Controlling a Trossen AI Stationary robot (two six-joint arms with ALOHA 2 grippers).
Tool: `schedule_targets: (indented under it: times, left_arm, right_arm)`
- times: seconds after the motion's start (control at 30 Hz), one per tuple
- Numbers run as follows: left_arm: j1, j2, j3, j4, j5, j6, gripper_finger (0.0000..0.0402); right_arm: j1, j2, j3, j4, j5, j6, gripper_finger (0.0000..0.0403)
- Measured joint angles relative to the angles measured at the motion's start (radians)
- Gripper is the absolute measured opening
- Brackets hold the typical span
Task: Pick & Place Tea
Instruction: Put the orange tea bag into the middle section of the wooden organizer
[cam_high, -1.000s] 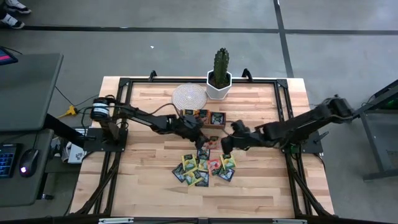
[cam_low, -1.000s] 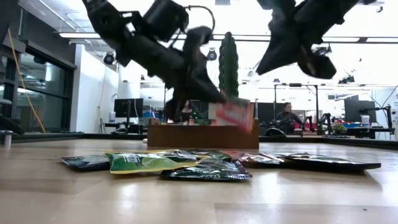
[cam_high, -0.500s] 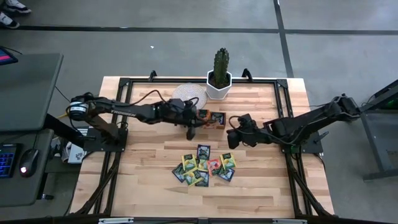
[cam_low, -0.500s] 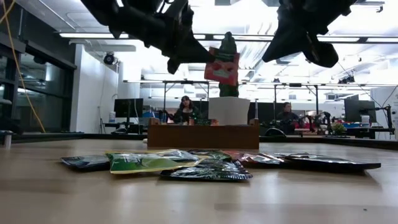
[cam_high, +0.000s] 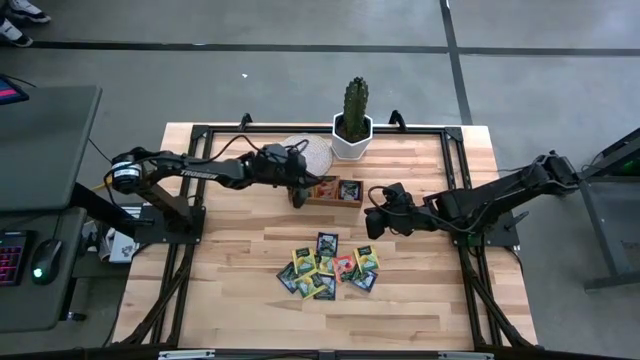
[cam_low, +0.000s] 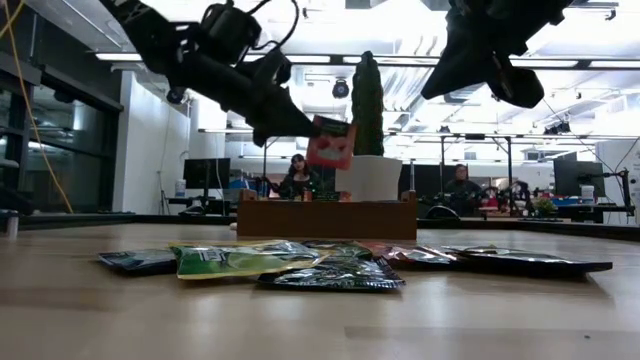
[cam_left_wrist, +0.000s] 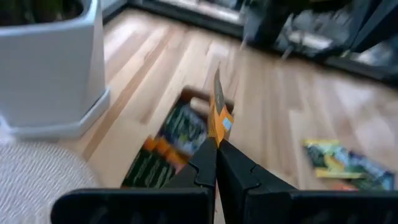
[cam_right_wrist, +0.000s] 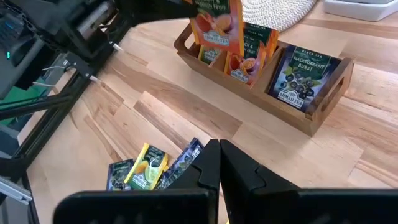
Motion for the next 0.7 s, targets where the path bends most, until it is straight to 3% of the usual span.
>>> schedule_targets:
  times: [0.37,0.7]
  left_arm:
    - [0.033,0.084,-0.011,0.068,0.089,0.0,0.0]
    - [0.041,0.139,-0.011,0.11,0.066,-0.026,0.0]
  right_arm:
    - [0.0,0.0,0.0,0.001,0.039,-0.018,0.0002]
    - [0.0,0.0,0.0,0.016,0.037,-0.02,0.0004]
